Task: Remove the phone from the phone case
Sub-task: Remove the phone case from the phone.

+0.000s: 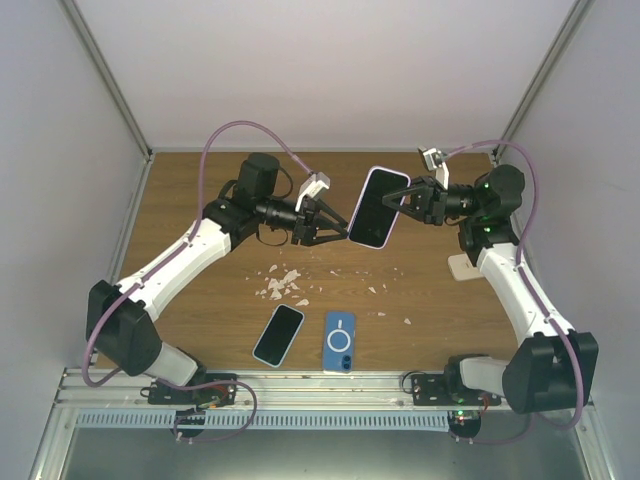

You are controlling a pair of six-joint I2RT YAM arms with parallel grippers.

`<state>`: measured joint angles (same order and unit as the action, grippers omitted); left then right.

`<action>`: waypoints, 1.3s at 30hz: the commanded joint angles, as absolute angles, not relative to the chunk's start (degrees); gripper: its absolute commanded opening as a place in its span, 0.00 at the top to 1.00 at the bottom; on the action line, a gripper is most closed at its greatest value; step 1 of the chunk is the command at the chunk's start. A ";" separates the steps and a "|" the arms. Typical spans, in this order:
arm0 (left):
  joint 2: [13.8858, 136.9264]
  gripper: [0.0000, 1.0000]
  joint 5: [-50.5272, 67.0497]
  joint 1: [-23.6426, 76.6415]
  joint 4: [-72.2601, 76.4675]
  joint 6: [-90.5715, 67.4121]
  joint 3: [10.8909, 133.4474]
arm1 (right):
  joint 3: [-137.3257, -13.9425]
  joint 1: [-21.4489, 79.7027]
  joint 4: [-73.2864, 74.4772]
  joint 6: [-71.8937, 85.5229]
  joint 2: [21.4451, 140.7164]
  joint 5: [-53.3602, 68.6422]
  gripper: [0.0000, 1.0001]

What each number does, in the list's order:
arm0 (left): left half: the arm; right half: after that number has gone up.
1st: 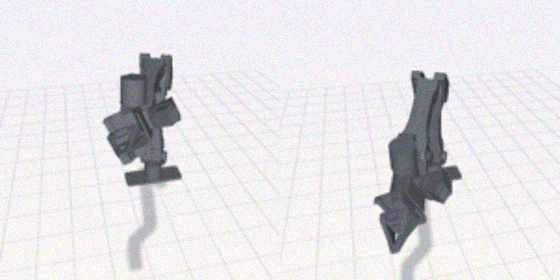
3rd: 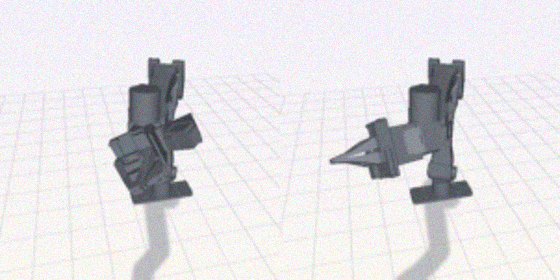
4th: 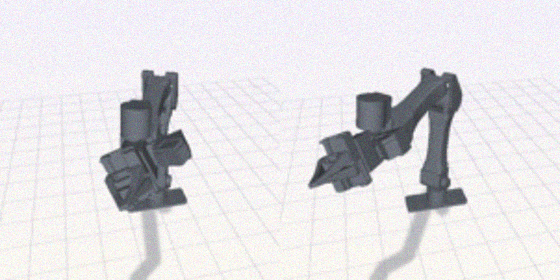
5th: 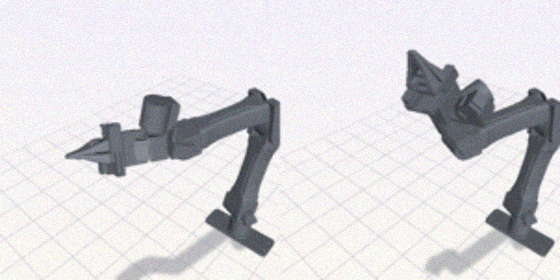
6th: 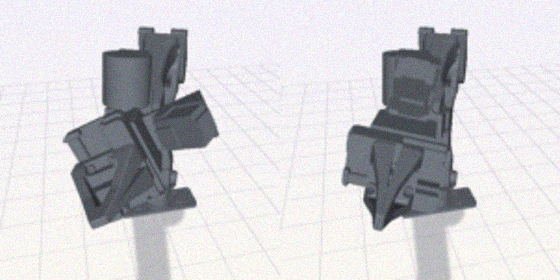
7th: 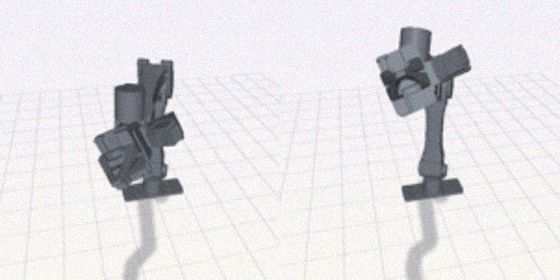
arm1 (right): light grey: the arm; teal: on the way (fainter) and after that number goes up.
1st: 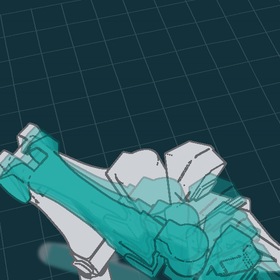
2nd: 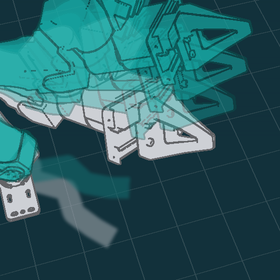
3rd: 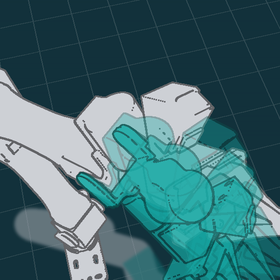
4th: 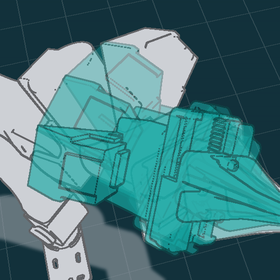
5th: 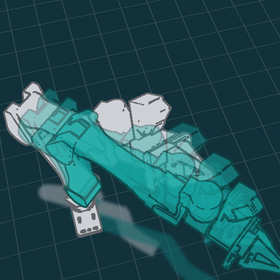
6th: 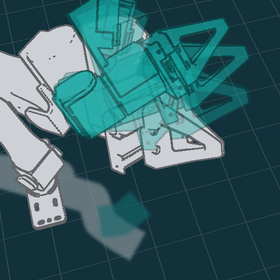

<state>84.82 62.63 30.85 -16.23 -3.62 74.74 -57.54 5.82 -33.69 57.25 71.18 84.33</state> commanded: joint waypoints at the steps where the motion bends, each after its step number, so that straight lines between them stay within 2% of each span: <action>1: 87.39 0.60 52.78 29.72 -15.18 -4.07 75.07 | -57.68 8.01 -36.47 58.86 68.84 87.54 0.99; 8: 88.44 0.62 50.11 29.71 -15.46 -4.24 75.62 | -57.14 9.57 -40.72 62.19 69.58 88.33 1.00; 16: 89.61 0.66 47.17 29.71 -15.57 -4.60 76.30 | -53.41 11.77 -62.23 79.53 72.45 86.64 1.00; 28: 87.26 0.68 51.40 29.71 -5.77 -8.86 77.87 | -51.75 13.26 -57.18 75.51 73.82 85.29 1.00; 33: 88.01 0.72 47.94 29.96 -6.01 -10.64 79.47 | -51.75 14.07 -57.38 75.54 74.54 84.75 1.00; 39: 88.38 0.72 46.17 30.18 -4.21 -13.07 78.61 | -51.78 15.19 -59.31 77.10 75.44 84.44 0.99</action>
<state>86.41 59.05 29.91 -16.78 -9.93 76.97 -52.23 7.99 -55.53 71.88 75.88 77.38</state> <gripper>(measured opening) 0.282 0.119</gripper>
